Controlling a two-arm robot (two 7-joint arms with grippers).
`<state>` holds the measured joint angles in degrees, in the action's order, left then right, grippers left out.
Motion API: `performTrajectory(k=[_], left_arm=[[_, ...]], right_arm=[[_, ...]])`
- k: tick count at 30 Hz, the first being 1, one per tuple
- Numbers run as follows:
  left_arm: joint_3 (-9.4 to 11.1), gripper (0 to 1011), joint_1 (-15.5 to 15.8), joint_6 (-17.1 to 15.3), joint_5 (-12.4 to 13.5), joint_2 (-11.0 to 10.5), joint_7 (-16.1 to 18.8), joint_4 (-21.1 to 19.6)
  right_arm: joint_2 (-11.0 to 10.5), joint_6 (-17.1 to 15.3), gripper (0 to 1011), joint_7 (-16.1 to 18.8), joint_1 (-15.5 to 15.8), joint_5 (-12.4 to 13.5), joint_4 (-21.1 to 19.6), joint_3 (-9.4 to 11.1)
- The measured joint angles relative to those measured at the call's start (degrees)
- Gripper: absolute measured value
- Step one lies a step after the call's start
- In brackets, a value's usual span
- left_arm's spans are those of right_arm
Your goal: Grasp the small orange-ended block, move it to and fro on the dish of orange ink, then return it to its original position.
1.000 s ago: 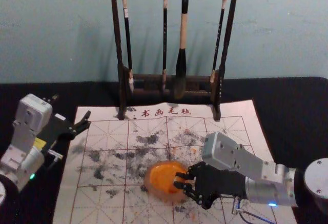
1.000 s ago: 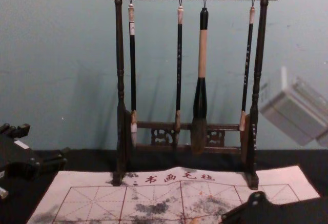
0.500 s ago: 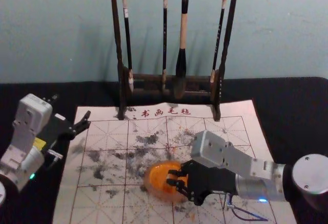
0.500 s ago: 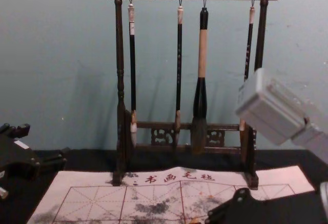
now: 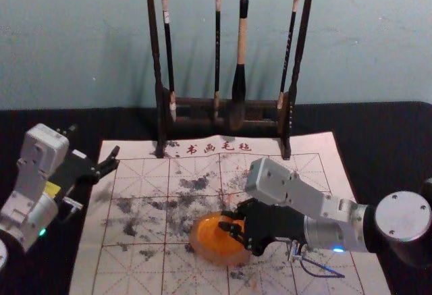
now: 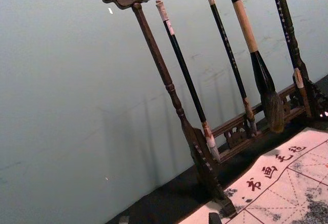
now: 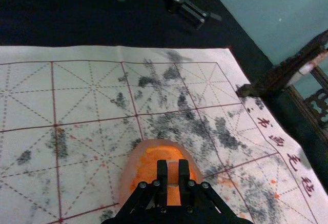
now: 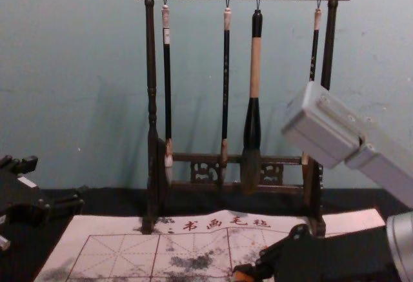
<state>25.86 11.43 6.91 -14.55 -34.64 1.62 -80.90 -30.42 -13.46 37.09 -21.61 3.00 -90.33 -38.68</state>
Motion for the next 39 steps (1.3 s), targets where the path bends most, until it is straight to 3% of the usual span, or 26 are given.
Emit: performTrajectory(k=[11, 29, 39], left_arm=[[0.00, 1001, 0.00, 0.00, 0.00, 0.00, 0.00, 0.00], [0.00, 1001, 0.00, 0.00, 0.00, 0.00, 0.00, 0.00], [0.00, 1001, 0.00, 0.00, 0.00, 0.00, 0.01, 0.00]], right_arm=[[-0.20, -0.83, 91, -0.51, -0.30, -0.31, 0.66, 0.85], [-3.38, -1.70, 91, 0.41, 2.41, 1.31, -3.45, 2.31], [-3.66, -1.92, 91, 0.51, 2.69, 2.18, -4.49, 2.43]])
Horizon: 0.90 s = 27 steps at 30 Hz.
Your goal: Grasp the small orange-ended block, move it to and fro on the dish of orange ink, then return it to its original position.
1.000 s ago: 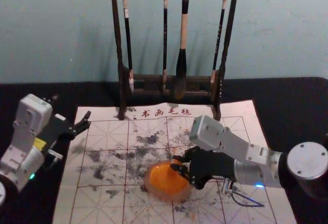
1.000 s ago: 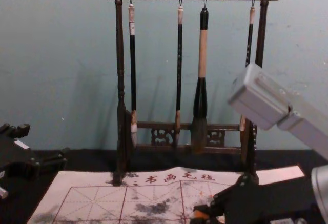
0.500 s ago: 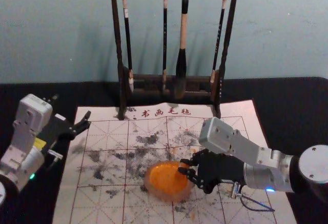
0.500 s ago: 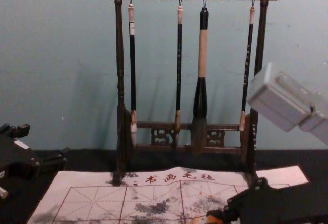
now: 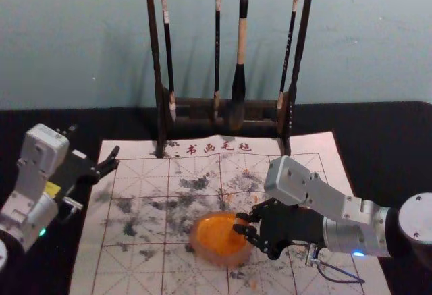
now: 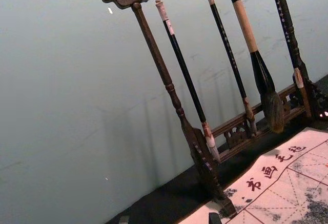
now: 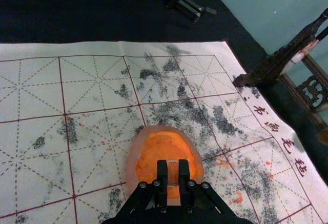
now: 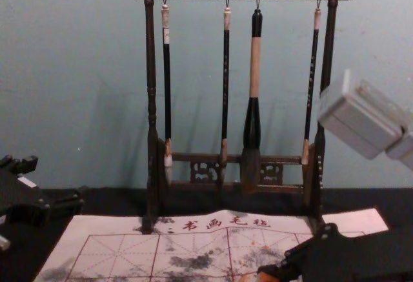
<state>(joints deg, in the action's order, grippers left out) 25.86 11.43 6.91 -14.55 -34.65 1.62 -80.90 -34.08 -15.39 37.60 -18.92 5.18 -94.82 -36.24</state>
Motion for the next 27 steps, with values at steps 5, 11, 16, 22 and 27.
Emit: performTrajectory(k=[5, 11, 16, 22, 27], left_arm=[[0.00, 1001, 0.00, 0.00, 0.00, 0.00, 0.00, 0.00], [0.00, 1001, 0.00, 0.00, 0.00, 0.00, 0.00, 0.00], [0.00, 1001, 0.00, 0.00, 0.00, 0.00, 0.00, 0.00], [0.00, 1001, 0.00, 0.00, 0.00, 0.00, 0.00, 0.00], [0.00, 1001, 0.00, 0.00, 0.00, 0.00, 0.00, 0.00]], right_arm=[[-0.03, -0.56, 91, -0.13, -0.10, 0.14, -0.41, -0.01], [-0.31, -1.86, 91, -1.36, 0.12, 1.01, -1.56, 1.25], [-0.77, -2.65, 91, -2.23, 0.70, 1.94, -2.45, 2.71], [-2.06, -3.76, 91, -4.25, 2.18, 3.58, -4.09, 5.79], [-3.43, -4.42, 91, -5.90, 3.99, 5.25, -5.36, 8.86]])
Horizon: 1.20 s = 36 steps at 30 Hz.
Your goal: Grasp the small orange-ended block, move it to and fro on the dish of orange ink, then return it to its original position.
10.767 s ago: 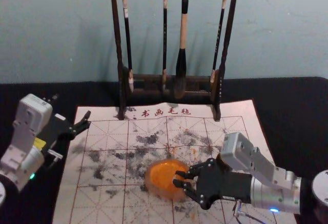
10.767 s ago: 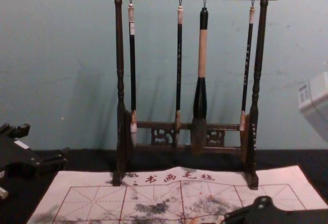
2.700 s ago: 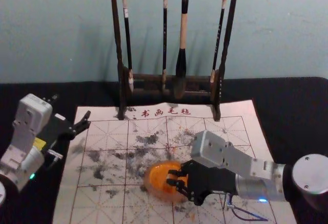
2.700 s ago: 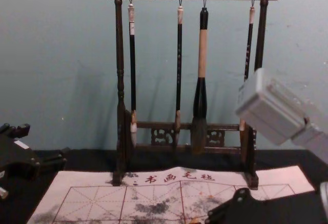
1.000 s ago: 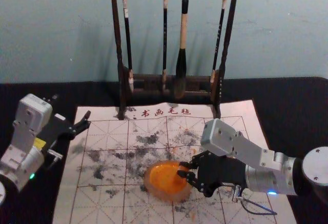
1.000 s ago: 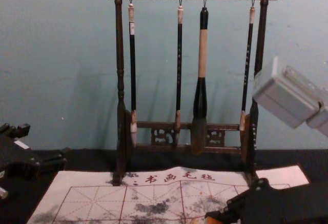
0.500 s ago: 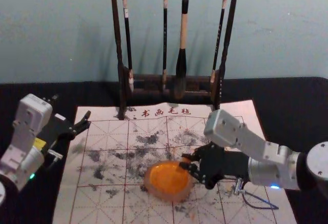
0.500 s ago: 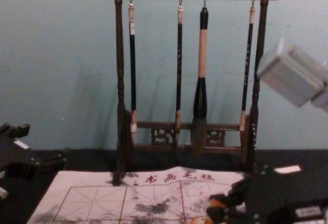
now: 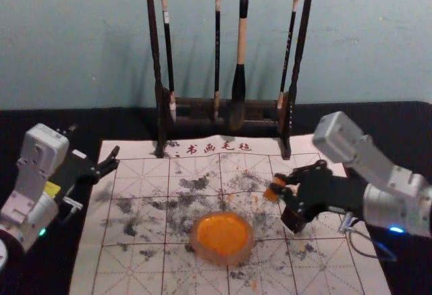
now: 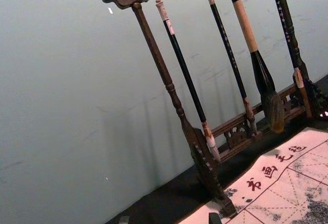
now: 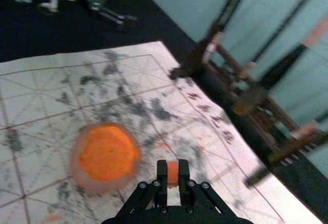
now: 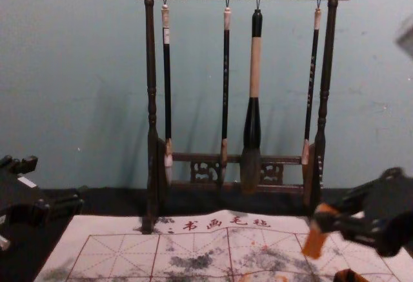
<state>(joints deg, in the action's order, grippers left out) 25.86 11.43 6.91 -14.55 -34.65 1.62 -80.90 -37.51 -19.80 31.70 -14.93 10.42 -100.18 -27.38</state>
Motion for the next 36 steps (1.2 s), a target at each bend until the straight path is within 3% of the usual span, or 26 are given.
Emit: performTrajectory(k=[5, 11, 22, 36], left_arm=[[0.00, 1001, 0.00, 0.00, 0.00, 0.00, 0.00, 0.00], [0.00, 1001, 0.00, 0.00, 0.00, 0.00, 0.00, 0.00], [0.00, 1001, 0.00, 0.00, 0.00, 0.00, 0.00, 0.00], [0.00, 1001, 0.00, 0.00, 0.00, 0.00, 0.00, 0.00]], right_arm=[[-1.57, -0.58, 91, -1.72, 2.33, 1.52, -1.24, 3.33], [-2.94, -0.91, 91, -2.66, 4.63, 2.72, -2.11, 5.68], [-3.99, -1.08, 91, -2.43, 6.42, 3.20, -2.64, 6.29], [-4.36, -1.44, 91, -1.65, 7.07, 3.32, -2.55, 5.49]])
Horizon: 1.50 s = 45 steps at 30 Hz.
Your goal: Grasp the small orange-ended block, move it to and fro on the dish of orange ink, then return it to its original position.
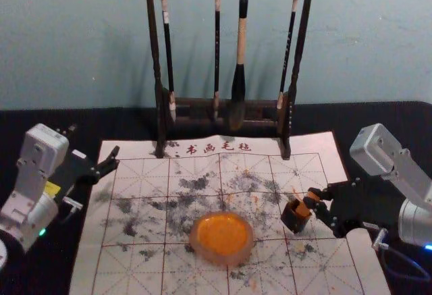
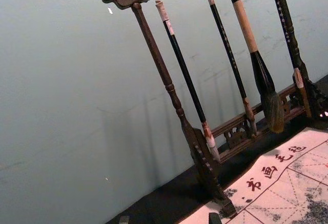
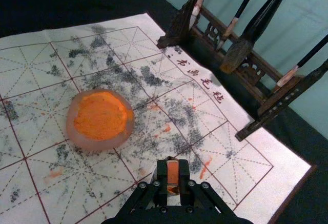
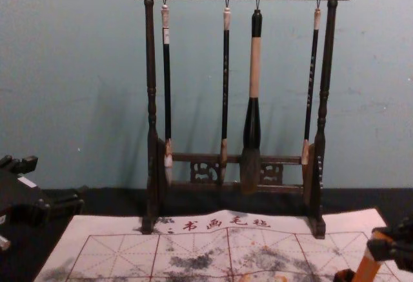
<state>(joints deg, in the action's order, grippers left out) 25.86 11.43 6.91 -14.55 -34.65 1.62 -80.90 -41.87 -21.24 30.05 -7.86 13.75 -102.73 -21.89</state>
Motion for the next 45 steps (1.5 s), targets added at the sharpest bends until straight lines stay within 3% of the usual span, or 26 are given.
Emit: performTrajectory(k=[25, 45], left_arm=[[0.00, 1001, 0.00, 0.00, 0.00, 0.00, 0.00, 0.00], [0.00, 1001, 0.00, 0.00, 0.00, 0.00, 0.00, 0.00]], right_arm=[[1.44, -1.41, 91, 1.16, -2.92, 0.05, 3.73, -2.77], [2.78, -2.18, 91, 1.38, -4.87, -1.93, 6.52, -5.12]])
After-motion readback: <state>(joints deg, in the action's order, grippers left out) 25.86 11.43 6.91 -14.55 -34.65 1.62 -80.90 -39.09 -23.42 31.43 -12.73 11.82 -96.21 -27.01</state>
